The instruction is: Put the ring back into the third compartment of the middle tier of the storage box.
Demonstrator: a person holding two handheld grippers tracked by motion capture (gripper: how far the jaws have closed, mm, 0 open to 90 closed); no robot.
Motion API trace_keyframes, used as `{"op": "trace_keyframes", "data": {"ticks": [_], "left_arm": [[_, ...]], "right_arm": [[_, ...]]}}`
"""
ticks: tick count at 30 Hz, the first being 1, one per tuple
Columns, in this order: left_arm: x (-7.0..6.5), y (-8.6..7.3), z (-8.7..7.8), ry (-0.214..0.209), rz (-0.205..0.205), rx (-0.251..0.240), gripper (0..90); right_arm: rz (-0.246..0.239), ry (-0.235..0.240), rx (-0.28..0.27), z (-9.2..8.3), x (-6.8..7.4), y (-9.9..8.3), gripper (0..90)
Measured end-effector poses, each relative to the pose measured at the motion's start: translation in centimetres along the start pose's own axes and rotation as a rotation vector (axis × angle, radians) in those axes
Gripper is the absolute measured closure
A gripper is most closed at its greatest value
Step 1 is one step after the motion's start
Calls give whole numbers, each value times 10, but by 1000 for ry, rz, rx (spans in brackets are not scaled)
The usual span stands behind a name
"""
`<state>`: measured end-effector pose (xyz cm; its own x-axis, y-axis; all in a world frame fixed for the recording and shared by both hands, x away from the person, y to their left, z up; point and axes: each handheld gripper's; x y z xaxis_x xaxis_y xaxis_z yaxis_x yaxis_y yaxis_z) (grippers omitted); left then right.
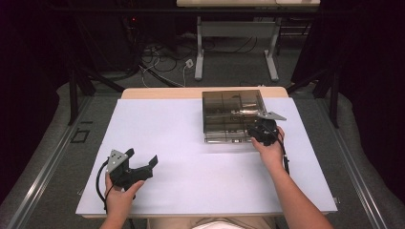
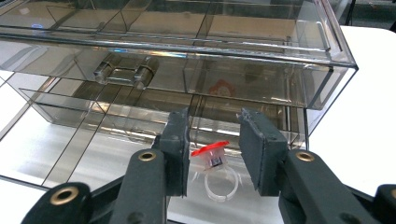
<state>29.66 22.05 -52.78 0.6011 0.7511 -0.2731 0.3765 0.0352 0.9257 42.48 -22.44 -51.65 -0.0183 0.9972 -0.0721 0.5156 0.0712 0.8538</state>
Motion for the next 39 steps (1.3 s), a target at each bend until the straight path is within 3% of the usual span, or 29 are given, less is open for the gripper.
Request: {"op": "trace_keyframes", "data": {"ticks": [17, 32, 39], "left_arm": [[0, 0, -1, 4, 2, -2, 15], [0, -1, -3, 11, -1, -3, 15], [0, -1, -3, 11, -3, -2, 15]], "right_arm": [[-16, 27, -15, -8, 5, 1, 517], [-22, 56, -20, -19, 11, 2, 299], [-12, 105, -14, -29, 13, -1, 201]]}}
Point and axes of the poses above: each handheld gripper's, and its own axes: z roughly forward along the jaws, y roughly out of its top, x roughly to its left, and after that the axes turned 14 degrees about -y, right-handed
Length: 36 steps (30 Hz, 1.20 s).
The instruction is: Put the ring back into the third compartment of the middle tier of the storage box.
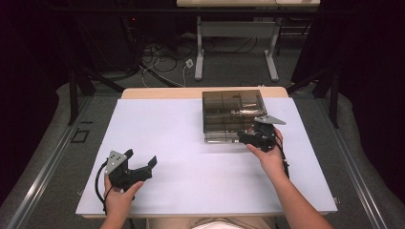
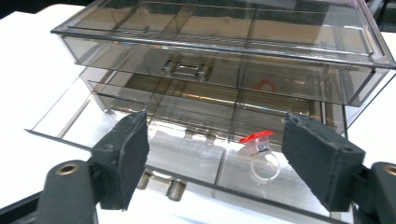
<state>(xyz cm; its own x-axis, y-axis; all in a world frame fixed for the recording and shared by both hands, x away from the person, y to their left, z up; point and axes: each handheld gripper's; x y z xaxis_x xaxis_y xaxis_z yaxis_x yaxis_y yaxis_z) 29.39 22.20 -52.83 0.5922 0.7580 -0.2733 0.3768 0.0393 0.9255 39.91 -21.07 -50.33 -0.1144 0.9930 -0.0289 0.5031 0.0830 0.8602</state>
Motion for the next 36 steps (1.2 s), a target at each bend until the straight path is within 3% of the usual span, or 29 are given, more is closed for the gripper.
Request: {"op": "trace_keyframes", "data": {"ticks": [10, 15, 20, 25, 36], "left_arm": [[0, 0, 1, -4, -1, 5, 15], [0, 0, 1, -4, -2, 5, 15], [0, 0, 1, -4, -2, 4, 15], [-1, 0, 1, -4, 0, 5, 15], [-1, 0, 1, -4, 0, 5, 15]], "right_arm": [[-10, 41, -63, -19, 3, -4, 130], [-23, 75, -66, -26, 5, -6, 60], [-14, 80, -72, -32, 8, -9, 58], [-42, 100, -75, -42, 12, -18, 39], [-51, 132, -73, -56, 6, -33, 0]]}}
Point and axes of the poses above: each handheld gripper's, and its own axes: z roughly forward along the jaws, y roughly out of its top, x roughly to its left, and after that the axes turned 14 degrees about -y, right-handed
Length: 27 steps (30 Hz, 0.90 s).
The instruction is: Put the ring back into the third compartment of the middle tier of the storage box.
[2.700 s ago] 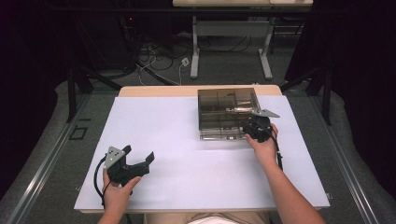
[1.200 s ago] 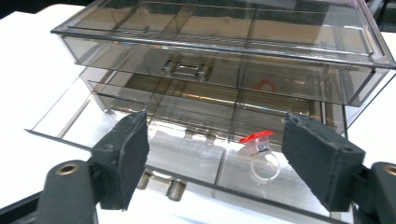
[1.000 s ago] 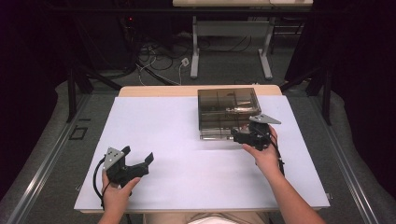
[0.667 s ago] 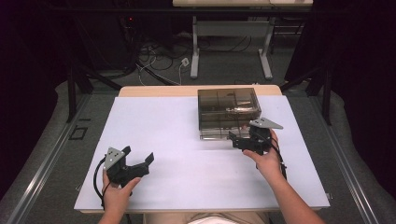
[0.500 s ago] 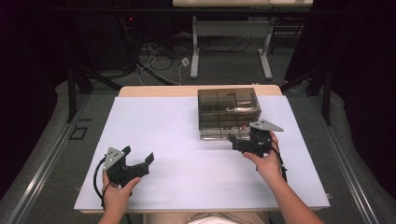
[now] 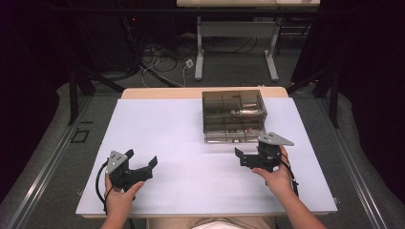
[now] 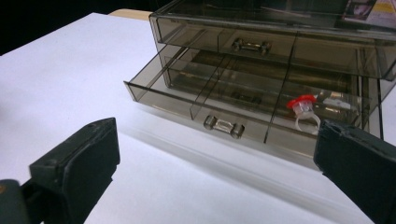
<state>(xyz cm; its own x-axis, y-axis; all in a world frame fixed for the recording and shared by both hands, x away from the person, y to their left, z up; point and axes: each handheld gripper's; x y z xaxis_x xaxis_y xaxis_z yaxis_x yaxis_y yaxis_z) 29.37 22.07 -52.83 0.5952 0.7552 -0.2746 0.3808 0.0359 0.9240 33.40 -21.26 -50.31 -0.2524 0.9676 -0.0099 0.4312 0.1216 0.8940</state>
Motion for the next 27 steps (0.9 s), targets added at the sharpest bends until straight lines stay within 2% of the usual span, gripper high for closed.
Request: {"op": "trace_keyframes", "data": {"ticks": [6, 14, 22, 26, 27], "left_arm": [[0, 0, 0, 1, 1, 0, 15], [0, 0, 0, 2, 1, 0, 15], [0, 0, 0, -2, -2, 3, 15], [0, 0, 0, -2, -3, 4, 15], [0, 0, 0, -2, -3, 3, 15]], "right_arm": [[14, 7, 23, -7, -6, -8, 0], [15, 9, 14, -14, -13, -20, 0], [20, -23, 13, -12, -23, -32, 0], [46, -38, 5, -11, -29, -36, 0], [40, -43, 8, -11, -32, -37, 0]]}}
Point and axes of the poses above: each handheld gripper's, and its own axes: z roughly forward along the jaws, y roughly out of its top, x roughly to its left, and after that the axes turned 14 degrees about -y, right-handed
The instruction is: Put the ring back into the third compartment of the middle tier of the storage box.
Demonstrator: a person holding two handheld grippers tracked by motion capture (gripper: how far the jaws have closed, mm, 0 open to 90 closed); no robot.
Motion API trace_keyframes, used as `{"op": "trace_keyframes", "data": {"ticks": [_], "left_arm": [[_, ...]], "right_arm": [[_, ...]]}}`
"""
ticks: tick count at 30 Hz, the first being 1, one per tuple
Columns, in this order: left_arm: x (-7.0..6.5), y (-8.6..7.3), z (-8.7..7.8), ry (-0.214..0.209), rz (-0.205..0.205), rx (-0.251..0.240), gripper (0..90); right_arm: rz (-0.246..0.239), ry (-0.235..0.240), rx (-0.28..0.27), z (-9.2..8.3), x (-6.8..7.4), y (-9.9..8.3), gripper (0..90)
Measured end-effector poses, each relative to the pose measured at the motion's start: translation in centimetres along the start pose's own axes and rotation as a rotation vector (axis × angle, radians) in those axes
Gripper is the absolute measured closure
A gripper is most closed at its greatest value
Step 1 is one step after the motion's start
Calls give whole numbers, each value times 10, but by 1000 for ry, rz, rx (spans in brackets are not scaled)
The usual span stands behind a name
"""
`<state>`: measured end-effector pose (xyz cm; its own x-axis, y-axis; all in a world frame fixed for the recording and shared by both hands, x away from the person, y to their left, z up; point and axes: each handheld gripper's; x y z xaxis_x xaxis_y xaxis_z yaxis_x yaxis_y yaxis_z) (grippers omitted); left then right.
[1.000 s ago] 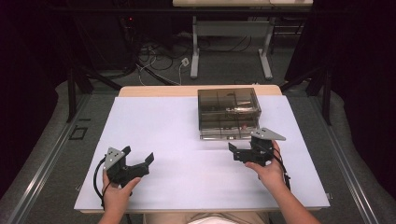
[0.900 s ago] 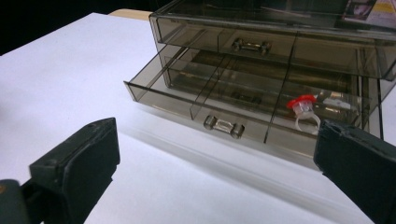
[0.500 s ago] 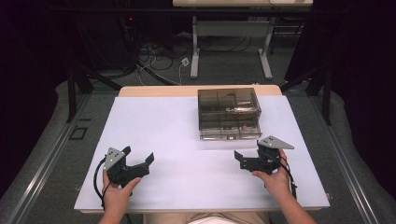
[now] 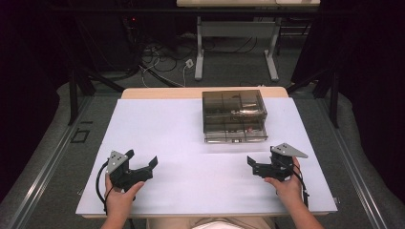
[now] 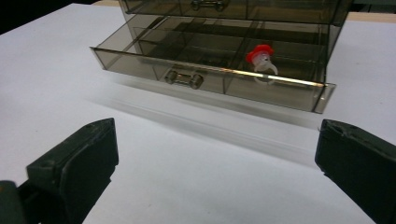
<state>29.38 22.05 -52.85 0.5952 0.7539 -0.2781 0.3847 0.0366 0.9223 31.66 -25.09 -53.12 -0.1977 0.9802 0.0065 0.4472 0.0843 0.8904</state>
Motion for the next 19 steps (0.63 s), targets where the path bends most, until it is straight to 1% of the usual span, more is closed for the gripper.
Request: {"op": "trace_keyframes", "data": {"ticks": [5, 7, 8, 10, 11, 13, 14, 15, 16, 18, 19], "left_arm": [[0, 0, 0, -2, 2, 1, 15], [1, 0, 1, -3, 1, 1, 15], [1, 0, 1, -3, 2, 1, 15], [1, 0, 1, -2, 4, 1, 15], [1, 0, 1, -2, 4, 2, 15], [1, 0, 2, -2, 3, 2, 15], [1, 0, 2, -3, 3, 3, 15], [1, 0, 2, -3, 1, 3, 15], [1, 0, 2, -2, 0, 3, 15], [1, 0, 2, -2, 0, 2, 15], [0, -1, 2, -2, -2, 3, 15]], "right_arm": [[14, -39, 7, 3, -9, -3, 0], [35, -41, 11, 5, -12, -4, 0], [32, -42, 11, 5, -14, -4, 0], [46, -45, 11, 7, -15, -5, 0], [38, -51, 14, 8, -16, -5, 0], [36, -54, 19, 9, -17, -6, 0], [39, -49, 24, 9, -17, -7, 0], [36, -56, 32, 10, -18, -7, 0], [42, -54, 22, 11, -17, -7, 0], [40, -53, 33, 10, -17, -7, 0], [36, -49, 29, 10, -17, -7, 0]]}}
Point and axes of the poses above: each handheld gripper's, and its own axes: z roughly forward along the jaws, y roughly out of its top, x roughly to its left, and after that the axes turned 14 degrees about -y, right-handed
